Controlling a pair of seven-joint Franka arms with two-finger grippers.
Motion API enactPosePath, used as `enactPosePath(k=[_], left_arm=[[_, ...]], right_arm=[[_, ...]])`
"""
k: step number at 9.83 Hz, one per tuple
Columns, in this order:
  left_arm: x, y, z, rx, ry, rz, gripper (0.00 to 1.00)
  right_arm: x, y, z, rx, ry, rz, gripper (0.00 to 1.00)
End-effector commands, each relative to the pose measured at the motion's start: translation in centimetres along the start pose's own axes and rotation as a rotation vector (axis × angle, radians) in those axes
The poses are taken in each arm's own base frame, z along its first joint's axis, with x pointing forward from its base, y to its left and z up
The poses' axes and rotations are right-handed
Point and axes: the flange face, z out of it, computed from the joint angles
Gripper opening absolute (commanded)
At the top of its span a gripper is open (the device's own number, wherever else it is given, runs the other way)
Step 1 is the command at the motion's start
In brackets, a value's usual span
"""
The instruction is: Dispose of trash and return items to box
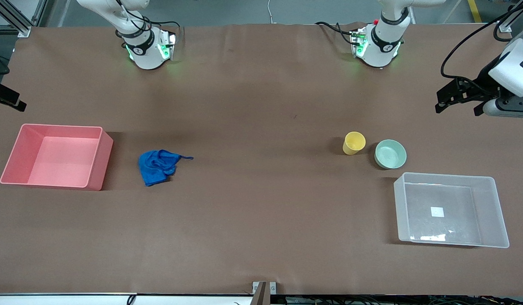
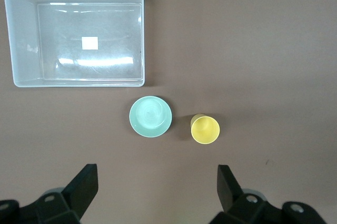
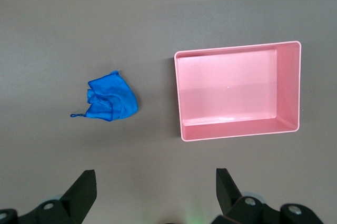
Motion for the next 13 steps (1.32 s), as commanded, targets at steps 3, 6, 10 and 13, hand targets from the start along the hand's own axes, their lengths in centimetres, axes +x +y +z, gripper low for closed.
enactPosePath(k=[3, 6, 10, 13], left_arm=[[-0.4, 0.0, 1.6, 0.004, -0.032, -0.014, 1.00], [-0.5, -0.4, 3.3, 0.021, -0.051, -0.017, 0.98], [-1.9, -1.7, 15.2, 0.041, -0.046, -0.006, 0.98], [-4.9, -3.3, 25.4, 0.044, -0.030, -0.005, 0.96]], right_arm=[[-0.2, 0.5, -0.4, 0.017, -0.002, -0.006, 1.00], [-0.4, 0.3, -0.4, 0.017, -0.008, -0.008, 1.00], [1.0, -4.7, 7.7, 0.013, -0.075, -0.055, 1.00], [0.7, -12.2, 19.2, 0.006, -0.033, -0.040, 1.00]])
